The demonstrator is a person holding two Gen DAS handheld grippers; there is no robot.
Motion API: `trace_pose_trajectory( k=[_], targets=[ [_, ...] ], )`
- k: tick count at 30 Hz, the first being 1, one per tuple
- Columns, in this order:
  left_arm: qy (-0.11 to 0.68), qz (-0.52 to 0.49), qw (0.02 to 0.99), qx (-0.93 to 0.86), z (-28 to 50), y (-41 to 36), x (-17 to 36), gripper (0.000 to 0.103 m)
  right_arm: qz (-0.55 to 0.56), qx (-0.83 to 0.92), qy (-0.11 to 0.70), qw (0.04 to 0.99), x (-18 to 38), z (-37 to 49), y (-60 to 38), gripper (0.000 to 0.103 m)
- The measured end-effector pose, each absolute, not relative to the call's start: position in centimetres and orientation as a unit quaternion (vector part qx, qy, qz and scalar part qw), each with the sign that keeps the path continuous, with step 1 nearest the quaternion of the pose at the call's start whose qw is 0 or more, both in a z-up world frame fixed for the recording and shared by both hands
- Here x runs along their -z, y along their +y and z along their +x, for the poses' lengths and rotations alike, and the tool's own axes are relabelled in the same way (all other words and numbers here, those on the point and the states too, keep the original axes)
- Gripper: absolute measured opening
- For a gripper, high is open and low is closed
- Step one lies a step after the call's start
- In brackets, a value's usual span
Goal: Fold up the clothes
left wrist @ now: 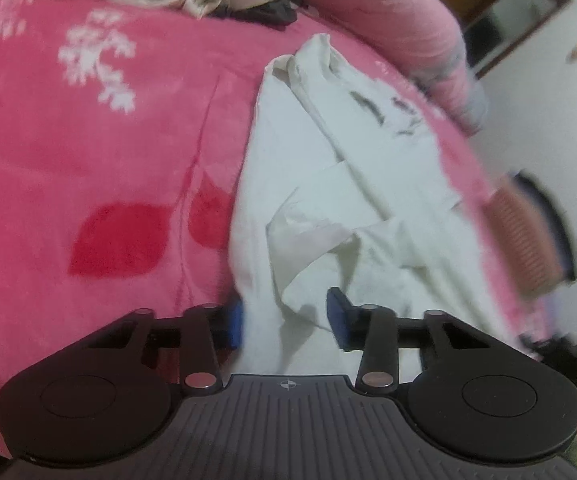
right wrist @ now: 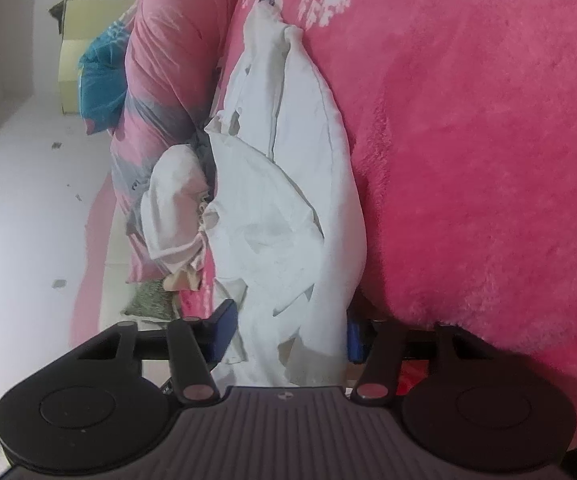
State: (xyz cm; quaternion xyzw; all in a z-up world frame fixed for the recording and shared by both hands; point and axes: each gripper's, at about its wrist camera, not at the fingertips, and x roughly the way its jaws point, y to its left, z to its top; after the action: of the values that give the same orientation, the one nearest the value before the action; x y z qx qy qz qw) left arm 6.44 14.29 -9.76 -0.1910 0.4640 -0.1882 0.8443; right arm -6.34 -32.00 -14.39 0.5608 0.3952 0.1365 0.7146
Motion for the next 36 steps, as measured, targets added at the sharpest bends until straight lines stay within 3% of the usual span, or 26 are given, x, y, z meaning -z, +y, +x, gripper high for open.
trace_pose_trajectory(
  k=[6, 8, 10, 14, 24, 36],
  targets=[
    [0.456, -0.153, 0.865, 0.146, 6.3, 13.1, 9.4, 0.007, 0.556, -0.131, 0.395, 0.719, 14.6, -5.9, -31.8, 0.026],
    [0.456, -0.136, 0.87, 0.128, 6.2, 12.6, 9.4, 0.001, 0.551, -0.127, 0.396, 0.723, 14.7, -5.9, -31.9, 0.01],
    [0.451, -0.125, 0.876, 0.121, 5.9, 12.3, 9.3, 0.0, 0.546, -0.121, 0.395, 0.729, 14.8, -5.9, -31.7, 0.002],
    [0.44, -0.125, 0.881, 0.125, 5.9, 12.3, 8.4, 0.0, 0.537, -0.126, 0.379, 0.743, 13.5, -5.7, -31.8, 0.002],
    [0.405, -0.298, 0.846, 0.176, 8.6, 15.2, 5.3, 0.0, 0.524, -0.155, 0.325, 0.772, 9.1, -3.6, -32.5, 0.002],
    [0.385, -0.386, 0.813, 0.203, 18.3, 13.5, 4.6, 0.0, 0.528, -0.175, 0.29, 0.779, 6.6, 6.8, -35.5, 0.002]
  ],
)
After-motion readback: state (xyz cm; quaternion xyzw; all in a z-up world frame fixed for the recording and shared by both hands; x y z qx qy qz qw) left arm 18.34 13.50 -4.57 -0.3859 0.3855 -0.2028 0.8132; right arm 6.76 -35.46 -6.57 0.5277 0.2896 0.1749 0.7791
